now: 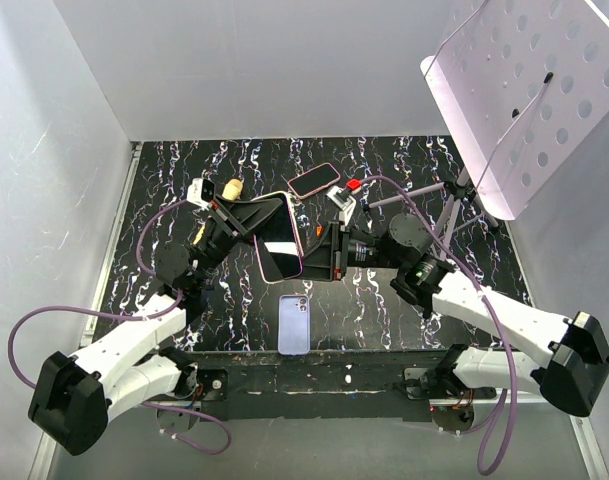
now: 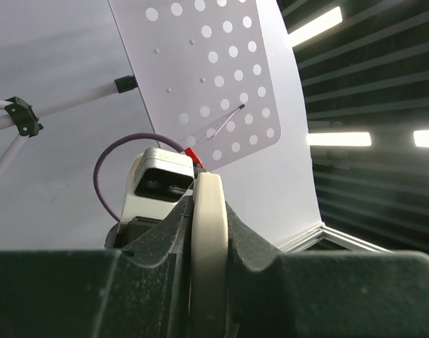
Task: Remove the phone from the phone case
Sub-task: Remove the phone case from the phone.
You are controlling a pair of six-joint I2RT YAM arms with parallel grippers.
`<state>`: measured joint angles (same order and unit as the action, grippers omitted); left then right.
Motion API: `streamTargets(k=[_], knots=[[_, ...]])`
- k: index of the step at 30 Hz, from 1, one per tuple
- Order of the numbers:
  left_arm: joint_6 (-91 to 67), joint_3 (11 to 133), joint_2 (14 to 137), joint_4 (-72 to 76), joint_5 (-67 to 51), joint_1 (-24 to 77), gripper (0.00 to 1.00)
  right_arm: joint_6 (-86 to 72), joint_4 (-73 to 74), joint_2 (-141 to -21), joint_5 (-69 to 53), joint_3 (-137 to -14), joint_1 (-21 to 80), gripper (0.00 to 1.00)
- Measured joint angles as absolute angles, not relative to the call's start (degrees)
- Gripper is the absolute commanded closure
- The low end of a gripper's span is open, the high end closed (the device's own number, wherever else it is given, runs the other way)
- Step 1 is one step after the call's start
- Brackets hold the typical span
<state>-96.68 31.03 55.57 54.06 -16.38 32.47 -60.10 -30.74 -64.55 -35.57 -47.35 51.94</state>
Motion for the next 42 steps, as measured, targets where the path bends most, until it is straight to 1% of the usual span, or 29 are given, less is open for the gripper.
streamTargets(k=[3, 4, 5, 9, 11, 14, 18, 19, 23, 26, 27, 28, 29, 31, 32, 34, 39, 41, 42], knots=[[-96.7, 31.0, 55.6, 53.8, -15.9, 32.4, 1.0, -62.3, -34.3, -66.6, -37.5, -47.4, 51.6, 0.72], [-96.7, 31.1, 55.4, 53.3, -15.8, 32.4, 1.0, -62.7, -35.1, -67.2, -37.9, -47.5, 51.5, 0.75], [-96.6, 31.3, 55.2, 52.6, -15.7, 32.5, 1.0, -62.8, -35.5, -67.6, -38.2, -47.6, 51.5, 0.82], [-95.4, 32.0, 53.6, 48.3, -14.5, 32.5, 1.0, -59.8, -33.3, -68.3, -37.5, -49.2, 51.8, 0.99], [-94.9, 32.0, 51.9, 45.8, -13.7, 32.5, 1.0, -56.4, -30.2, -67.9, -35.2, -50.2, 52.9, 0.99], [-94.8, 32.3, 48.8, 41.5, -12.6, 32.5, 1.0, -50.3, -24.1, -66.7, -28.7, -52.0, 55.9, 0.99], [-94.7, 33.2, 45.8, 36.9, -10.6, 32.4, 1.0, -41.9, -18.6, -65.2, -14.3, -53.5, 62.4, 0.99], [-95.2, 33.5, 45.2, 35.7, -9.6, 32.4, 1.0, -38.1, -17.1, -65.2, -8.7, -53.7, 63.8, 0.99], [-94.3, 33.8, 45.9, 32.4, -7.1, 32.5, 1.0, -28.9, -14.3, -67.4, 7.1, -53.3, 66.8, 0.99], [-94.5, 33.8, 48.3, 30.2, -6.2, 32.5, 1.0, -26.0, -11.9, -67.3, 13.7, -52.8, 68.0, 0.99], [-94.5, 33.8, 48.6, 29.5, -6.0, 32.5, 1.0, -25.7, -11.0, -67.2, 14.2, -52.8, 68.1, 0.89], [-94.4, 33.8, 48.7, 28.7, -6.0, 32.5, 1.0, -25.8, -10.1, -67.0, 14.0, -52.8, 67.9, 0.76], [-94.1, 33.8, 48.7, 28.1, -6.1, 32.6, 1.0, -26.1, -9.2, -66.3, 13.0, -52.8, 67.7, 0.67], [-93.6, 33.8, 48.6, 26.9, -6.3, 33.2, 1.0, -27.3, -7.3, -64.8, 8.9, -52.8, 66.7, 0.54], [-93.4, 33.8, 48.6, 26.5, -6.7, 33.8, 1.0, -27.9, -5.9, -64.0, 6.7, -52.8, 66.2, 0.51], [-92.6, 33.8, 48.3, 25.5, -7.8, 34.9, 1.0, -28.8, -2.2, -62.0, 2.9, -52.7, 65.0, 0.46], [-89.5, 33.8, 47.7, 22.6, -11.1, 35.0, 1.0, -31.0, 3.8, -54.9, -2.4, -51.1, 63.4, 0.44], [-88.2, 33.8, 47.7, 21.9, -12.7, 34.5, 1.0, -32.5, 5.3, -51.0, -3.5, -49.6, 63.0, 0.44], [-87.5, 34.0, 47.7, 21.1, -13.4, 34.2, 1.0, -33.2, 6.3, -49.1, -4.0, -49.0, 62.9, 0.47]])
